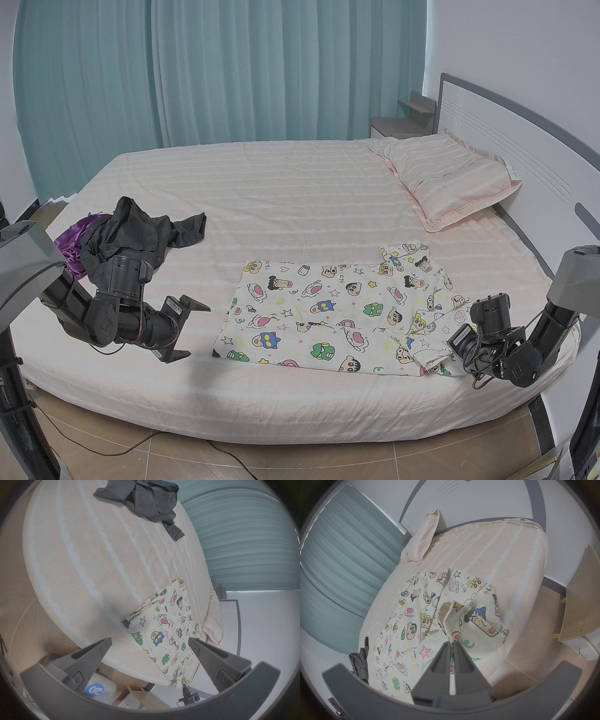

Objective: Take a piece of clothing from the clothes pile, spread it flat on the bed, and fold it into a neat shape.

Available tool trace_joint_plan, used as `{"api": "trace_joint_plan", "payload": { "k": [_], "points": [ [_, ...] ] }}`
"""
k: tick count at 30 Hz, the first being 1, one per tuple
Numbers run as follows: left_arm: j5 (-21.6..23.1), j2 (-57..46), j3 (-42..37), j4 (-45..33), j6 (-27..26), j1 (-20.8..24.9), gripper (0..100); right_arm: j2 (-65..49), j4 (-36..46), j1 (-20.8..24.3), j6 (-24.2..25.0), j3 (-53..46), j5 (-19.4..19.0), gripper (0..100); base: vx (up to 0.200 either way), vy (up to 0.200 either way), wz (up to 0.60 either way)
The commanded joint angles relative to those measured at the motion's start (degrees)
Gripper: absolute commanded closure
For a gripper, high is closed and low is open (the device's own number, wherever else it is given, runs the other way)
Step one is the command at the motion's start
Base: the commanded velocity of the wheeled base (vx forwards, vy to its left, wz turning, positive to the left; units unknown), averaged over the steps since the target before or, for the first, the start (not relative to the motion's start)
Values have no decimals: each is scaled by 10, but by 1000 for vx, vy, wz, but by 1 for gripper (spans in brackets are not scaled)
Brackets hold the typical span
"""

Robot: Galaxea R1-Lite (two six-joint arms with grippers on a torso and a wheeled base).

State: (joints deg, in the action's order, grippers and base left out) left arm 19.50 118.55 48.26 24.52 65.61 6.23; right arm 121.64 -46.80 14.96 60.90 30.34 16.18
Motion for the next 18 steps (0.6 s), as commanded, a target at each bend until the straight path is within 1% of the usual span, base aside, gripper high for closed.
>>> {"api": "trace_joint_plan", "payload": {
  "k": [1,2,3,7,8,11,14,18],
  "points": [
    [0,2,0,0,0,1,0,-1,-6,11,1,-20,4,100,0,0,0],
    [0,2,-1,0,0,2,0,-3,-15,19,1,-34,3,100,0,0,0],
    [0,2,-1,0,0,2,0,-4,-24,24,1,-43,3,0,0,0,0],
    [0,2,-1,0,0,2,0,-6,-51,40,0,-78,4,0,0,0,0],
    [0,2,-1,0,0,2,0,-7,-80,46,-2,-99,4,0,0,0,0],
    [0,2,-1,0,0,2,0,-8,-117,42,-7,-114,5,0,0,0,0],
    [0,2,-1,0,0,2,0,-1,-133,25,-19,-102,2,0,0,0,0],
    [0,2,-2,0,0,2,0,19,-129,9,-25,-52,-3,0,0,0,0]
  ]
}}
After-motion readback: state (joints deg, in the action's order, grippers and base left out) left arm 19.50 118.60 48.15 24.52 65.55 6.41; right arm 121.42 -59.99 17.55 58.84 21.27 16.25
